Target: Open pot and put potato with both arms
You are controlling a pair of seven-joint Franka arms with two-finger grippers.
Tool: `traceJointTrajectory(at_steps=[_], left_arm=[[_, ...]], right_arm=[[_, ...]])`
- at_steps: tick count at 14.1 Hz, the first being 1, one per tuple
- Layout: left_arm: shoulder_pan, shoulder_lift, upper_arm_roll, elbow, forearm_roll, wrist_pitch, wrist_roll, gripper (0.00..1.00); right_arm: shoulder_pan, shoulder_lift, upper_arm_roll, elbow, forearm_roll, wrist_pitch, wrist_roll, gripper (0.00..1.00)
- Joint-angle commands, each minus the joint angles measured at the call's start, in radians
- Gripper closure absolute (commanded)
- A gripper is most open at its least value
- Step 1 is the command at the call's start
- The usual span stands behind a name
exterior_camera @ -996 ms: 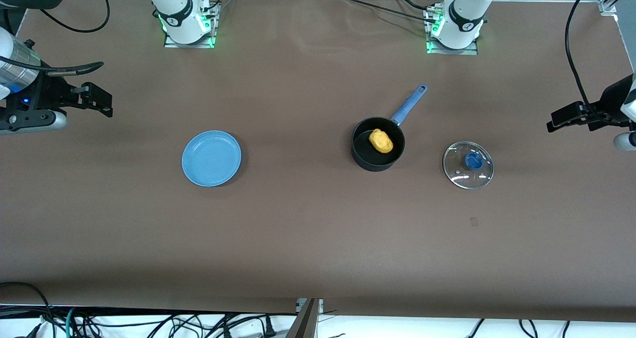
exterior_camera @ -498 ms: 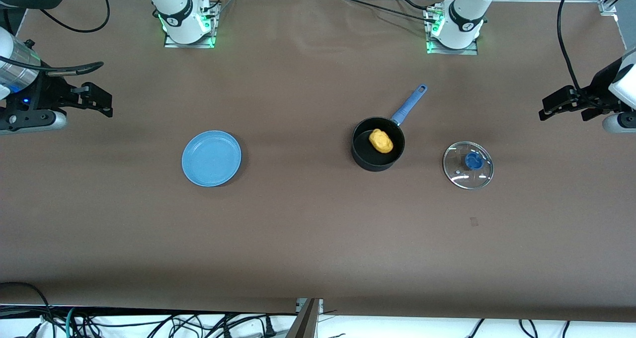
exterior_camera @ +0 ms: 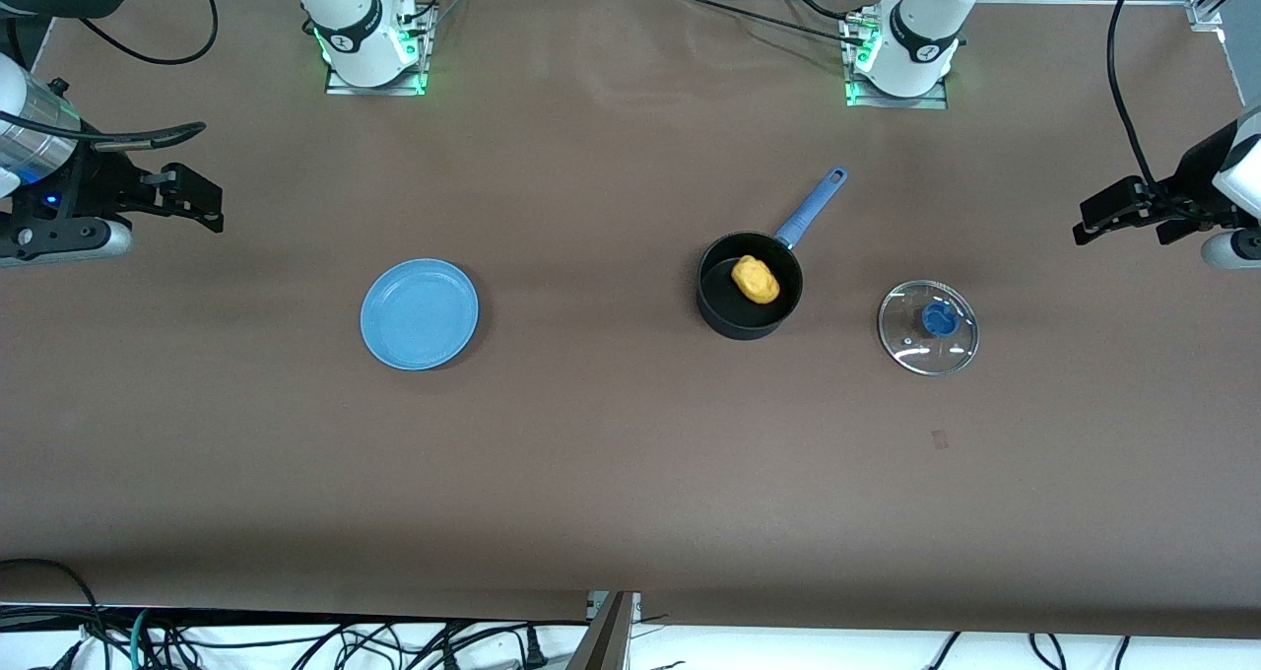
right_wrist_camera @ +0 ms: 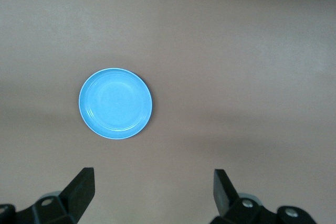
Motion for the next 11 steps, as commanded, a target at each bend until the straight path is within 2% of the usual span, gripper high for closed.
traceJointTrajectory(at_steps=[1,4,11], left_arm=[[-0.008,0.036,0.008,0.039,-0.003,0.005,0.014,0.0],[-0.003,0.06,0.01,0.072,-0.004,0.005,0.016,0.0],[-0.011,0.071,0.004,0.072,-0.003,0.005,0.013,0.0]], right_arm=[[-0.009,-0.009,0.005,-0.008,-0.001,0.008,-0.014,0.0],[-0.012,-0.009,0.005,-0.008,-0.001,0.01,-0.014,0.0],[-0.015,-0.009,0.003,-0.008,0.001,0.01,-0.02,0.0]])
